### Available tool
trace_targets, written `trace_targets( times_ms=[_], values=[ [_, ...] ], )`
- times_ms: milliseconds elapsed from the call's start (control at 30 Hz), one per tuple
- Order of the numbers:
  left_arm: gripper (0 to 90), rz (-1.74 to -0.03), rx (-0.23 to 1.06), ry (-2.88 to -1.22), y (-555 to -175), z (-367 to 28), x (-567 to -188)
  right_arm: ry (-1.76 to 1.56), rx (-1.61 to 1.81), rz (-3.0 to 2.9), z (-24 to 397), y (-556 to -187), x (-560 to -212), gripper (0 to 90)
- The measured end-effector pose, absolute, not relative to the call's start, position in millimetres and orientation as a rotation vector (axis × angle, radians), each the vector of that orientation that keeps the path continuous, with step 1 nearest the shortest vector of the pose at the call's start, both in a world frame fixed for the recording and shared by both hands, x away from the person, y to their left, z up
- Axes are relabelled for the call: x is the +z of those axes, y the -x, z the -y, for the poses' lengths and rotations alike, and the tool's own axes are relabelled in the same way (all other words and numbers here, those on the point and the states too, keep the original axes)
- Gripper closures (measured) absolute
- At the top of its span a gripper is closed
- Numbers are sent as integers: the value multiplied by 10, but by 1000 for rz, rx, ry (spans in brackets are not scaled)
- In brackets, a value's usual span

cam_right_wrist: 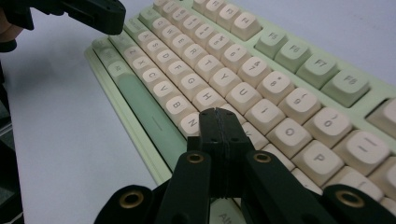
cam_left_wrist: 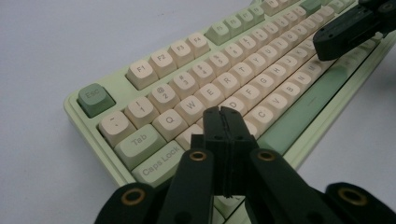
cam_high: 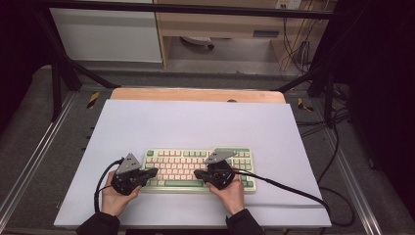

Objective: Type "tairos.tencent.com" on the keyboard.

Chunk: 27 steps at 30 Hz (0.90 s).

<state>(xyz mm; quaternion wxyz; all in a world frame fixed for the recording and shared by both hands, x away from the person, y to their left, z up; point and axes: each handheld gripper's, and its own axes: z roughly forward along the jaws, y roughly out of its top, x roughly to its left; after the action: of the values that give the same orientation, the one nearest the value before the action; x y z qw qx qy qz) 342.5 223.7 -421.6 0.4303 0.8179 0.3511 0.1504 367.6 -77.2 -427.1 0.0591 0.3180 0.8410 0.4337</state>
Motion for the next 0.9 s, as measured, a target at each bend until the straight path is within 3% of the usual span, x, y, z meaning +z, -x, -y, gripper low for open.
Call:
trace_targets(
  times_ms=[433, 567, 800, 900],
  values=[
    [869, -877, 367, -2023, -3424, -2282, -4172, -998, 1312, -2465, 1162, -3690, -4076, 881],
    [784, -869, 359, -2041, -3434, -2308, -4164, -1019, 1297, -2442, 1337, -3683, -4057, 802],
    [536, -865, 379, -2050, -3428, -2405, -4151, -1066, 1288, -2385, 1711, -3655, -4056, 581],
    [472, -875, 388, -2058, -3414, -2474, -4160, -1088, 1288, -2361, 1877, -3631, -4059, 476]
  ],
)
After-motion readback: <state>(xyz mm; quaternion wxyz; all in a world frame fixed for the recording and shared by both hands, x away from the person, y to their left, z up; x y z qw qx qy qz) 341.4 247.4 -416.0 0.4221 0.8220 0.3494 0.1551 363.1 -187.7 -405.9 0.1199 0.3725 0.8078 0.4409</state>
